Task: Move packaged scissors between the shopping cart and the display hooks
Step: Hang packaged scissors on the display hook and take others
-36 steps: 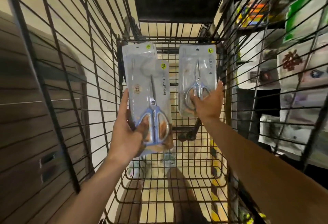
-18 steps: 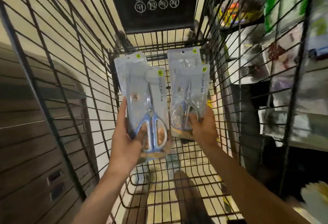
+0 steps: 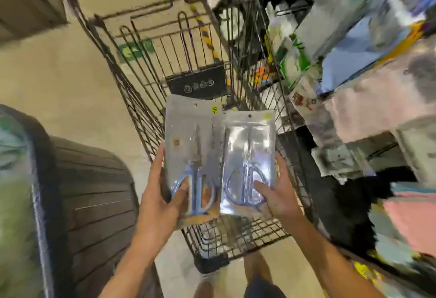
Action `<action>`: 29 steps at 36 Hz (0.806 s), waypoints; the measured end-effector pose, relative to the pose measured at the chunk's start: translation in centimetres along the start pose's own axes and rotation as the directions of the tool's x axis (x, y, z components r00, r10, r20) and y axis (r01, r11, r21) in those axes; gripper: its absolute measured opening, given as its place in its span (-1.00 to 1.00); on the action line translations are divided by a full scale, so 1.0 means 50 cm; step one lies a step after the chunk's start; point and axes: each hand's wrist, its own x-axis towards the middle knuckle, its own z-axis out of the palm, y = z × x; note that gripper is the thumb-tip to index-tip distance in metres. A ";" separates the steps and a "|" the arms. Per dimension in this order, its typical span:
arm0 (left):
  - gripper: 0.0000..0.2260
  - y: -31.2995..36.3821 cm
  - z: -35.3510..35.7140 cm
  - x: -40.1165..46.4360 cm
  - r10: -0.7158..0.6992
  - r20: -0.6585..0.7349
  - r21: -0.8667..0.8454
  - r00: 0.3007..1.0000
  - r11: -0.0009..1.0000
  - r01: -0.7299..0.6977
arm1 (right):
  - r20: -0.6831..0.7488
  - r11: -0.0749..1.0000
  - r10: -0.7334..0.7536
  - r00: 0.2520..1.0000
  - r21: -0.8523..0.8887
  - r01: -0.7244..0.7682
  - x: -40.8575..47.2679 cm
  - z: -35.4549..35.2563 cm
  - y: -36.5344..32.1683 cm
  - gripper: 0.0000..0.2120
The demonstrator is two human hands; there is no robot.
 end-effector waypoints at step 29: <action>-0.24 0.299 0.019 -0.359 0.305 0.307 -0.146 0.901 0.951 -0.272 | -0.591 0.865 -0.370 0.717 0.063 0.498 -0.680 -0.234 -0.115 -0.34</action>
